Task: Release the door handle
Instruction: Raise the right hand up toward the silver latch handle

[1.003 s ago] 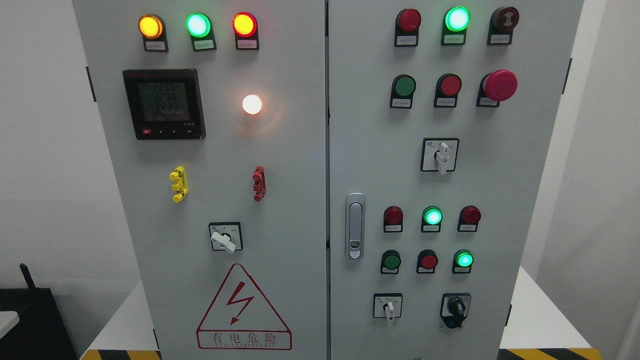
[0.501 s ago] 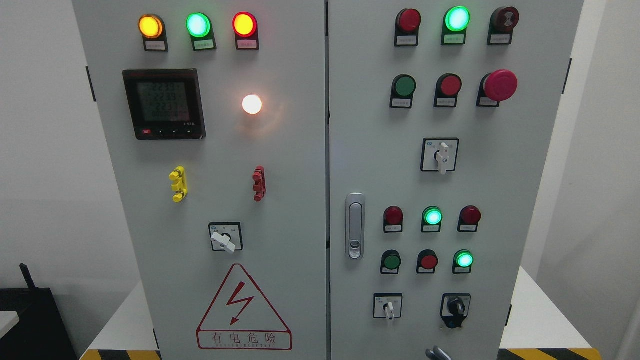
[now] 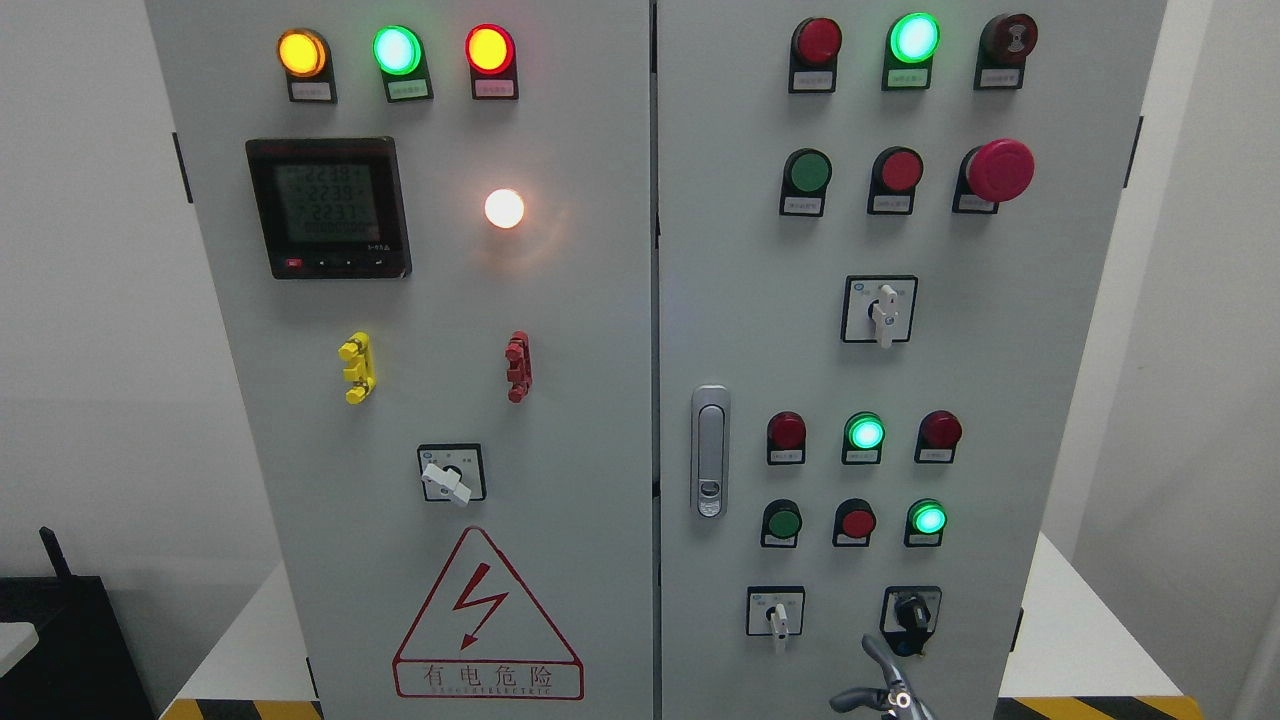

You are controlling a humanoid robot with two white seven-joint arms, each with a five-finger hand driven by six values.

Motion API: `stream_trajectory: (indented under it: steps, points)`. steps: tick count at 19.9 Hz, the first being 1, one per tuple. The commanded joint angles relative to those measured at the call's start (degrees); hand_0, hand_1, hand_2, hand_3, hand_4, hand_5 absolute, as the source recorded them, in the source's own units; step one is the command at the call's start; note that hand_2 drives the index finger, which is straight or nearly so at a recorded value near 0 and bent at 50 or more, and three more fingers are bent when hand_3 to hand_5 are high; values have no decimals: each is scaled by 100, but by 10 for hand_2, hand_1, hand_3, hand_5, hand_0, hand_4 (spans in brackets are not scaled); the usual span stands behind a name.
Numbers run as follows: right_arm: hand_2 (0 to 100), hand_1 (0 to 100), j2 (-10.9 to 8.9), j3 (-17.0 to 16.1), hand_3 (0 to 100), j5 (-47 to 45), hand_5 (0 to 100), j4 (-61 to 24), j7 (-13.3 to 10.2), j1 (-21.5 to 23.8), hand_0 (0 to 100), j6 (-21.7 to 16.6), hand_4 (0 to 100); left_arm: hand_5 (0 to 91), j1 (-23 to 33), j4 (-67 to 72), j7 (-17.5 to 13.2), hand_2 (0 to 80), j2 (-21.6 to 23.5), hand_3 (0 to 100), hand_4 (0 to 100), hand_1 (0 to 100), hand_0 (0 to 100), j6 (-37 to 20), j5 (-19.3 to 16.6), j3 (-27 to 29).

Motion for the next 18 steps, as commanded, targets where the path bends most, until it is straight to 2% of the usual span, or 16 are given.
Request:
stream_trajectory:
  steps: [1, 4, 6, 8, 10, 12, 18]
  points:
    - [0, 292, 387, 371, 888, 1838, 743, 628, -67, -701, 324, 88, 786, 0, 0, 96, 4, 0, 0, 0, 0, 389, 120, -4, 0, 62]
    - [0, 264, 405, 476, 948, 2332, 817, 830, -58, -1034, 320, 98, 829, 0, 0, 96, 4, 0, 0, 0, 0, 389, 120, 4, 0, 62]
    - [0, 236, 413, 485, 979, 2394, 900, 997, -49, -1280, 326, 106, 877, 0, 0, 96, 4, 0, 0, 0, 0, 389, 120, 5, 0, 62]
    - [0, 205, 413, 546, 1000, 2403, 952, 1173, -5, -1509, 335, 316, 912, 0, 0, 96, 4, 0, 0, 0, 0, 389, 120, 5, 0, 62]
    - [0, 188, 413, 599, 1000, 2403, 970, 1323, 47, -1676, 346, 580, 988, 0, 0, 96, 4, 0, 0, 0, 0, 389, 120, 5, 0, 62]
    - [0, 183, 413, 608, 1000, 2403, 974, 1376, 240, -1712, 359, 660, 995, 0, 0, 96, 4, 0, 0, 0, 0, 389, 120, 5, 0, 62]
    - [0, 175, 413, 591, 1000, 2438, 976, 1490, 381, -1844, 381, 669, 1000, 0, 0, 96, 4, 0, 0, 0, 0, 389, 120, 5, 0, 62]
